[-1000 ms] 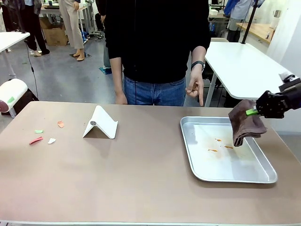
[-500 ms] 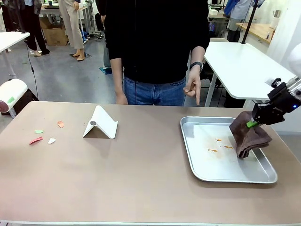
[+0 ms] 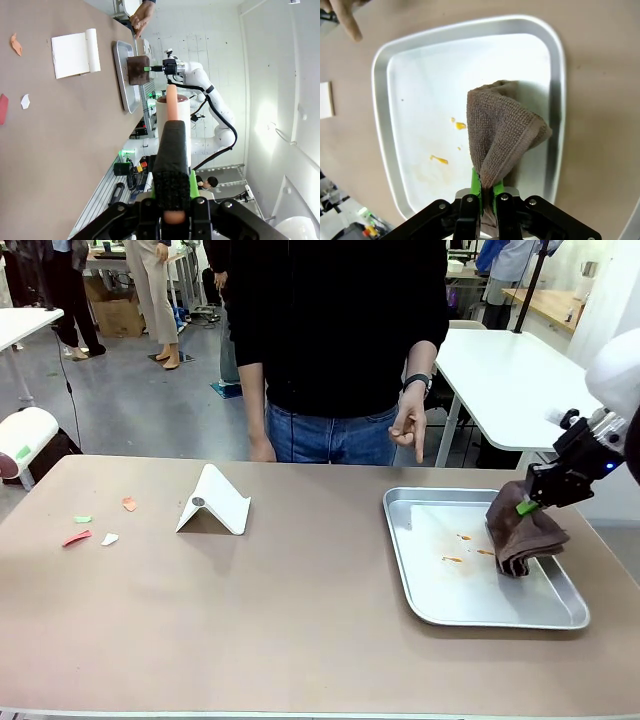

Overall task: Clean the surface of the table.
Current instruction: If a person points to the right, clean the right side of the table with your right hand, and if they point to the left, clean the left side with your left hand.

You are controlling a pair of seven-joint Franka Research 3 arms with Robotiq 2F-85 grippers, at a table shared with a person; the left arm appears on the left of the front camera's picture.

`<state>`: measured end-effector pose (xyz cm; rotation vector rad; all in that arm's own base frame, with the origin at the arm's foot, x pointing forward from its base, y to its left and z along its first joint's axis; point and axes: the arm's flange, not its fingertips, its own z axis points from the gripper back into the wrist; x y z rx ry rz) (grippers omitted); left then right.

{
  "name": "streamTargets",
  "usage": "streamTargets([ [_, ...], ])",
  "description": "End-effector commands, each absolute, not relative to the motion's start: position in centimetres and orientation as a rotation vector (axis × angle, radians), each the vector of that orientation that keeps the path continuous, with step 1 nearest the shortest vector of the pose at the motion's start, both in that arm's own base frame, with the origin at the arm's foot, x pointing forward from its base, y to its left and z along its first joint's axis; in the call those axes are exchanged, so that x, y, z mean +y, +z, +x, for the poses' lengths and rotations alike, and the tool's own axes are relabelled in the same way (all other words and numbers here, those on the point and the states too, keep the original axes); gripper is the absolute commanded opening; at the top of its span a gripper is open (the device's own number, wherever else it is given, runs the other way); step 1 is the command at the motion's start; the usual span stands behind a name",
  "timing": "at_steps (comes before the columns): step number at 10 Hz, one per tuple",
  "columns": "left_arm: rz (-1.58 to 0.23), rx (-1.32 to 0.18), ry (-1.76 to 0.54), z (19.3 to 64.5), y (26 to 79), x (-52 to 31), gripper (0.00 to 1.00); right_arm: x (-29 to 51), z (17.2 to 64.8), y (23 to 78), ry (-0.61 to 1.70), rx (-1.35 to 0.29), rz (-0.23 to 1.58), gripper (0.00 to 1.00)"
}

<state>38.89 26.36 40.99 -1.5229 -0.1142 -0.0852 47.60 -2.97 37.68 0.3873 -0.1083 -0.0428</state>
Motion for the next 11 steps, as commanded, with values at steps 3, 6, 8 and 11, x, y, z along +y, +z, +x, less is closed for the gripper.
streamTargets([
  [3, -1.528, -0.113, -0.085, 38.5, 41.4, 26.6, 0.0, 0.2, 49.3, 35.4, -0.066, -0.064, 0.479, 0.1],
  [6, -1.528, -0.113, -0.085, 38.5, 41.4, 26.6, 0.0, 3.8, 49.6, 33.3, -0.012, -0.034, 0.502, 0.1],
  [8, -1.528, -0.113, -0.085, 38.5, 41.4, 26.6, 0.0, 6.3, 49.1, 32.6, 0.051, -0.012, 0.5, 0.1],
  [11, -1.528, -0.113, -0.085, 38.5, 41.4, 26.6, 0.0, 9.7, 47.9, 32.6, 0.169, 0.013, 0.482, 0.1],
])
